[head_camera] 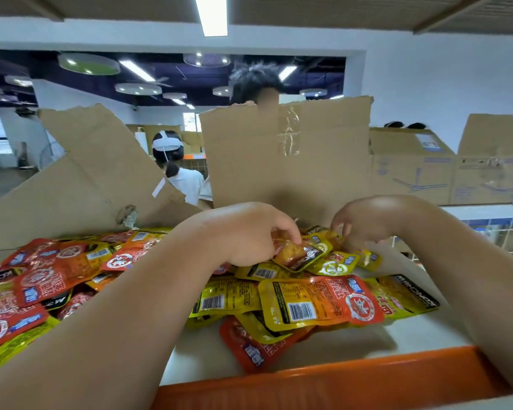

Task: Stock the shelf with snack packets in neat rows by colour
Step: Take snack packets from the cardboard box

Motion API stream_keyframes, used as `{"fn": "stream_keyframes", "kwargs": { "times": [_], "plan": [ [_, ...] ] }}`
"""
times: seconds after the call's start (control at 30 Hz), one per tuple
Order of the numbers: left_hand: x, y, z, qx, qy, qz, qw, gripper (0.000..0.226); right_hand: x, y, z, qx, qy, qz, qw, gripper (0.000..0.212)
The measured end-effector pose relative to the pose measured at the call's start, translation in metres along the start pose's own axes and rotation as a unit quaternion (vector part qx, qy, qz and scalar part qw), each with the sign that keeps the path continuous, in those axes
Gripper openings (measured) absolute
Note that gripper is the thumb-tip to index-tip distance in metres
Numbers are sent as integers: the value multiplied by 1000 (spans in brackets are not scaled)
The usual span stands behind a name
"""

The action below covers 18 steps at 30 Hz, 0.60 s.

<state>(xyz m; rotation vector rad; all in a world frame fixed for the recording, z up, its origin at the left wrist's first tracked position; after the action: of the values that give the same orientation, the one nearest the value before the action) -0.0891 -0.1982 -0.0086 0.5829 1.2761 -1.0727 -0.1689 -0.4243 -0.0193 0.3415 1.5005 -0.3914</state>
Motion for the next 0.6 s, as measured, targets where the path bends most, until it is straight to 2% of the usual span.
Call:
{"fn": "stream_keyframes", "kwargs": {
  "times": [0.1,0.2,0.27,0.37,0.43,0.53,0.6],
  "plan": [
    [-1,-1,1,32,-16,-24,999,30,-2,7,-3,-20,8,-97,995,63],
    [2,-3,2,39,-34,-41,998,9,-3,8,-7,-39,24,-103,994,73],
    [6,-4,4,29,-54,-35,998,13,-5,2,-9,-37,17,-2,999,69],
    [11,-4,5,0,-69,-11,998,33,-6,-5,-11,-31,-7,116,993,47],
    [14,-6,5,-6,-52,-9,999,34,-4,-5,-11,-16,-16,121,992,30],
    [14,-6,6,0,-51,-30,998,23,1,0,-4,20,-30,104,994,3],
    [13,-4,6,-1,-52,-33,998,22,3,6,-4,36,-25,67,997,18]
  ]
}}
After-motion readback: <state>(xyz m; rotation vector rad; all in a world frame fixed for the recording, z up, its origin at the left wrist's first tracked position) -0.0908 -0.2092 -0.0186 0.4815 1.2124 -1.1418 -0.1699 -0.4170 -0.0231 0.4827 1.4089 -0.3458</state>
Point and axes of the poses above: each hand's wrist, its own z-axis towards the middle knuckle, its own x-axis out of the palm, y = z × x, the point moved 1 cm from there along z, towards the middle knuckle, and after that the axes turned 12 degrees about -y, right-handed, at the moved point
